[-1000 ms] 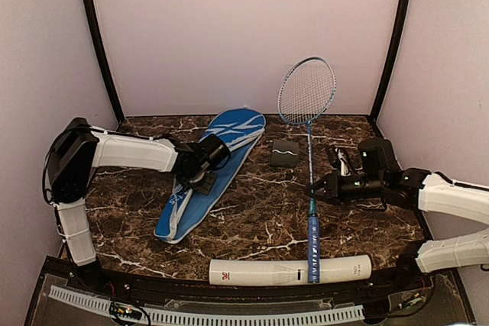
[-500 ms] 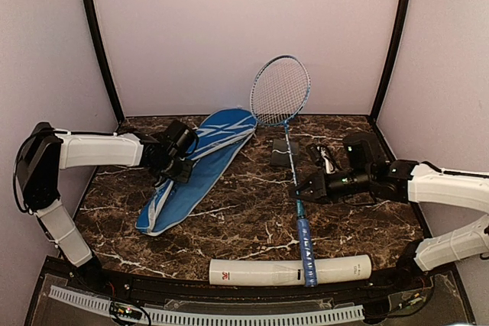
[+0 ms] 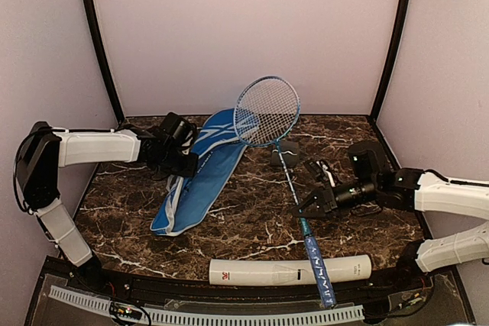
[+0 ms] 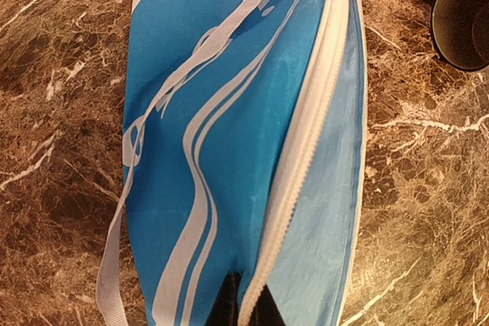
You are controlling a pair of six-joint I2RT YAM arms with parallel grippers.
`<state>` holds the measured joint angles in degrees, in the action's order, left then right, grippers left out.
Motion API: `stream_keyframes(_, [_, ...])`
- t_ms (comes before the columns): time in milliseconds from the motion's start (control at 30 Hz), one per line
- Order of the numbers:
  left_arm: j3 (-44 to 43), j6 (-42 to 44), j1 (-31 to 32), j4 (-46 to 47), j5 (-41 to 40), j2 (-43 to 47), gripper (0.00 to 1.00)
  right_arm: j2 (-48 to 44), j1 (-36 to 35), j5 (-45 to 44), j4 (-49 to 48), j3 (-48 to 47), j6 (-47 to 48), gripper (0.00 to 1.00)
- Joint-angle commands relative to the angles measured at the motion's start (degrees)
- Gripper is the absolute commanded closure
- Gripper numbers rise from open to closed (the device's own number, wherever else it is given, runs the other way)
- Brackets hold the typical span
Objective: Pack up the badminton gear
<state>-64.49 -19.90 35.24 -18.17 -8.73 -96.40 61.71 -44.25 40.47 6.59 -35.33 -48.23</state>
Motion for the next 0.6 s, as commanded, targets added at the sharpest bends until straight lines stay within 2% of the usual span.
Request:
stream_keyframes(0, [-2.31,-0.96,-2.05,8.62,1.15,2.61,1.00,-2.20,-1.52,8.50,-1.61,3.22,-3.54,1.00])
stream_keyframes(300, [0.66,-3.32,-2.20,18.00,4.46,6.92,1.00,-0.86,-4.19,16.07,-6.34,5.16,-10.27,1.00])
stream_keyframes(567, [2.35,-3.06,-2.21,22.13,2.58,9.66,1.00,0.09,-6.07,18.35,-10.39,5.89,-14.81,1.00])
